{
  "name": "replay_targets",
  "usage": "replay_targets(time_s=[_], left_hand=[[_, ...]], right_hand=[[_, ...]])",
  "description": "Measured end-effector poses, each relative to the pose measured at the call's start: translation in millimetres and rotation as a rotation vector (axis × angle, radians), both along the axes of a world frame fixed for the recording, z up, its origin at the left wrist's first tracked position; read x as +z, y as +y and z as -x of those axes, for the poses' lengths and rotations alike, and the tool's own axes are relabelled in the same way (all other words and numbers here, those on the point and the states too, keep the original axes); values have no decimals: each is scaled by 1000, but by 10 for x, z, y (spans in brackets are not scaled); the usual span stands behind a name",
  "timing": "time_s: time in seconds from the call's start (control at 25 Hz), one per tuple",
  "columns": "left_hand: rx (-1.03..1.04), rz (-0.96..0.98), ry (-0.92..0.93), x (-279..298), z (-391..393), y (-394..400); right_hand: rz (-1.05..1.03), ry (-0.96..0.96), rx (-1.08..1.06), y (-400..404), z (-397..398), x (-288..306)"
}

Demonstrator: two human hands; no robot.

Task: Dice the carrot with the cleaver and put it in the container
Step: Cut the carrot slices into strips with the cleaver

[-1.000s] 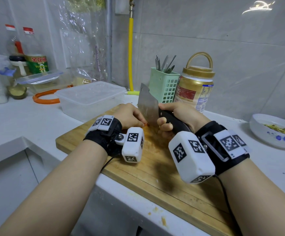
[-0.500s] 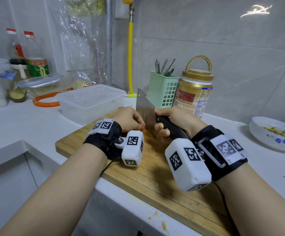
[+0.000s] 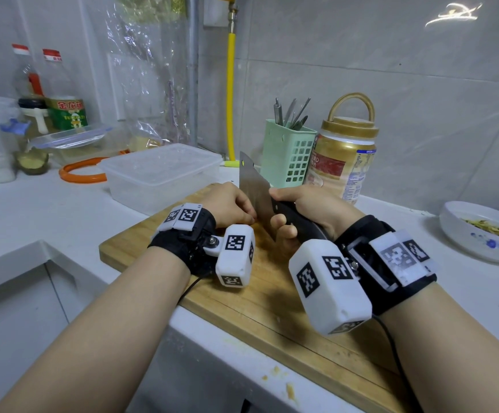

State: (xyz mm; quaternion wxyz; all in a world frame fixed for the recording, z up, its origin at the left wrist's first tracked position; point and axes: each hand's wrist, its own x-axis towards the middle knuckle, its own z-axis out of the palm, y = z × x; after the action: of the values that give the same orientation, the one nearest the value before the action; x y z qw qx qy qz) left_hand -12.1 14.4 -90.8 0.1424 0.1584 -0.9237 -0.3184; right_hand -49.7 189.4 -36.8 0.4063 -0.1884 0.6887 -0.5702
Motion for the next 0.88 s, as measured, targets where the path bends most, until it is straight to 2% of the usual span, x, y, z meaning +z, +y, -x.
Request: replay_targets(time_s=[0.88], left_hand=[[-12, -76, 21, -17, 16, -43]], right_hand=[[8, 14, -52, -19, 7, -73]])
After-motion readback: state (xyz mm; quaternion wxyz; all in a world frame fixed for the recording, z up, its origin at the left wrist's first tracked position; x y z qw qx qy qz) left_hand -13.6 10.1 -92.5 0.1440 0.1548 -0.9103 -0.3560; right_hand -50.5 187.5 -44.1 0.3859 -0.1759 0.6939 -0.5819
